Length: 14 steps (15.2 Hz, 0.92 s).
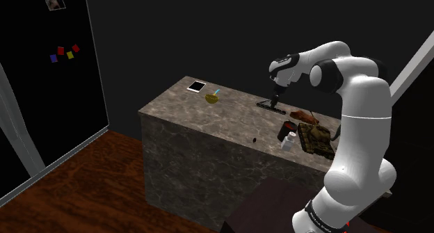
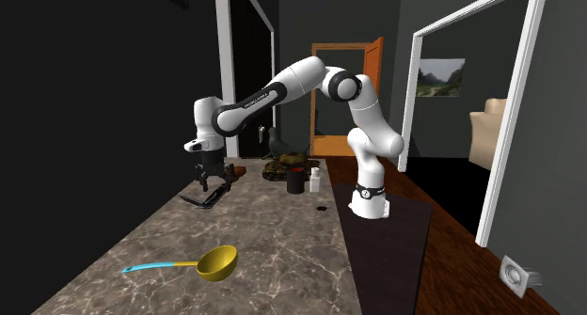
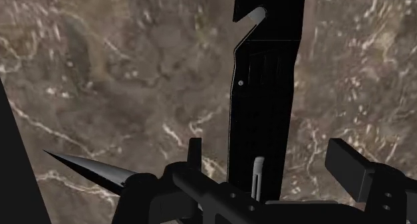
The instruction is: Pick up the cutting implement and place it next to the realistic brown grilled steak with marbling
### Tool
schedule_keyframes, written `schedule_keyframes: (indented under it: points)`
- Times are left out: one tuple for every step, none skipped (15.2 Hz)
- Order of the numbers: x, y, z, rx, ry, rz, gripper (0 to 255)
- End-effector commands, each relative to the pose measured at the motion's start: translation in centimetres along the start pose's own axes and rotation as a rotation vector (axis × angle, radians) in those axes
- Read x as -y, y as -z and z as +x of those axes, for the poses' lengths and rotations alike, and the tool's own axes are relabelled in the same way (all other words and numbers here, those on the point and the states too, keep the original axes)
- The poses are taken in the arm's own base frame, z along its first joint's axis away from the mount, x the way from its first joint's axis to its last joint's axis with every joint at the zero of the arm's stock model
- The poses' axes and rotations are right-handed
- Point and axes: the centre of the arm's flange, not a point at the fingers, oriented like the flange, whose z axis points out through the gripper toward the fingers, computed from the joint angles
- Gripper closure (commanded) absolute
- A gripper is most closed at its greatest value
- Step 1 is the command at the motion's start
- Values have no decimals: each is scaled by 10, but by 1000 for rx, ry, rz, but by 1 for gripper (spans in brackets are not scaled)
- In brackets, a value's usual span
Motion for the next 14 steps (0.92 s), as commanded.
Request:
schedule_keyframes:
  points:
    - [0, 0, 0, 0, 0, 0, 0]
    - [0, 0, 0, 0, 0, 0, 0]
    - [0, 13, 0, 0, 0, 0, 0]
    - [0, 26, 0, 0, 0, 0, 0]
    - [0, 40, 0, 0, 0, 0, 0]
    - [0, 50, 0, 0, 0, 0, 0]
    - [0, 50, 0, 0, 0, 0, 0]
    - [0, 50, 0, 0, 0, 0, 0]
    - [0, 50, 0, 0, 0, 0, 0]
    - [0, 50, 0, 0, 0, 0, 0]
    - [0, 50, 0, 0, 0, 0, 0]
    - [0, 50, 0, 0, 0, 0, 0]
    - [0, 50, 0, 0, 0, 0, 0]
    - [0, 50, 0, 0, 0, 0, 0]
